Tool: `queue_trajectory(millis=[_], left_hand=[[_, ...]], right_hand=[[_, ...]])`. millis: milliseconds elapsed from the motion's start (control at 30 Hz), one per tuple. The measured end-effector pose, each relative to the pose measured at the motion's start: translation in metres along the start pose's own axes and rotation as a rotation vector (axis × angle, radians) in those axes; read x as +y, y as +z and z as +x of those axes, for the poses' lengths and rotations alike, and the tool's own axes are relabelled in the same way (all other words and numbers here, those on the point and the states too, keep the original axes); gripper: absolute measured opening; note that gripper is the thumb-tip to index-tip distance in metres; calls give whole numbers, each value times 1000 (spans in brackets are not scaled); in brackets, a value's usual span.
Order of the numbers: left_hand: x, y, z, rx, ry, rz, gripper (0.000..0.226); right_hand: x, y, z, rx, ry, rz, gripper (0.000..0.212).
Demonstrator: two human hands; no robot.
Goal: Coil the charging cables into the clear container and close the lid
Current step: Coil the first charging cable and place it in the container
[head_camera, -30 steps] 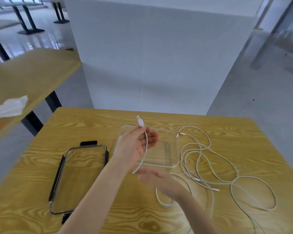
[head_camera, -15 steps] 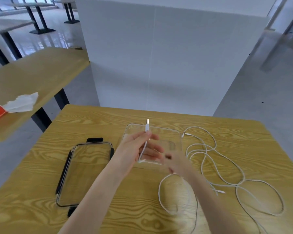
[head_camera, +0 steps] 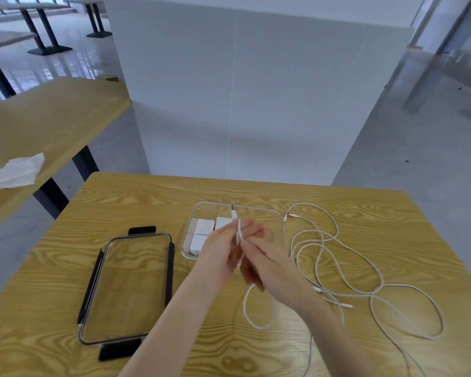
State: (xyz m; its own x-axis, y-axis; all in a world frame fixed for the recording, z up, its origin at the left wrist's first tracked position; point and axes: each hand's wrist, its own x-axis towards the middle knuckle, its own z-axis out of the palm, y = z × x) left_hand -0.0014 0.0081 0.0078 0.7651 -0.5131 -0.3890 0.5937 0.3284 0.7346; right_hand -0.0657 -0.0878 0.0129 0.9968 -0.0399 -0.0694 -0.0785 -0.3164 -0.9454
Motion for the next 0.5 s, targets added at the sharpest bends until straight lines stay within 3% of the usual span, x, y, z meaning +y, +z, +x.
queue_trajectory(millis=[200, 500], left_hand=[[11, -3, -4, -68, -17, -132, 33], [15, -5, -8, -113, 51, 178, 30]], right_hand=[[43, 2, -3, -182, 157, 177, 52], [83, -1, 16, -152, 368, 74, 56]])
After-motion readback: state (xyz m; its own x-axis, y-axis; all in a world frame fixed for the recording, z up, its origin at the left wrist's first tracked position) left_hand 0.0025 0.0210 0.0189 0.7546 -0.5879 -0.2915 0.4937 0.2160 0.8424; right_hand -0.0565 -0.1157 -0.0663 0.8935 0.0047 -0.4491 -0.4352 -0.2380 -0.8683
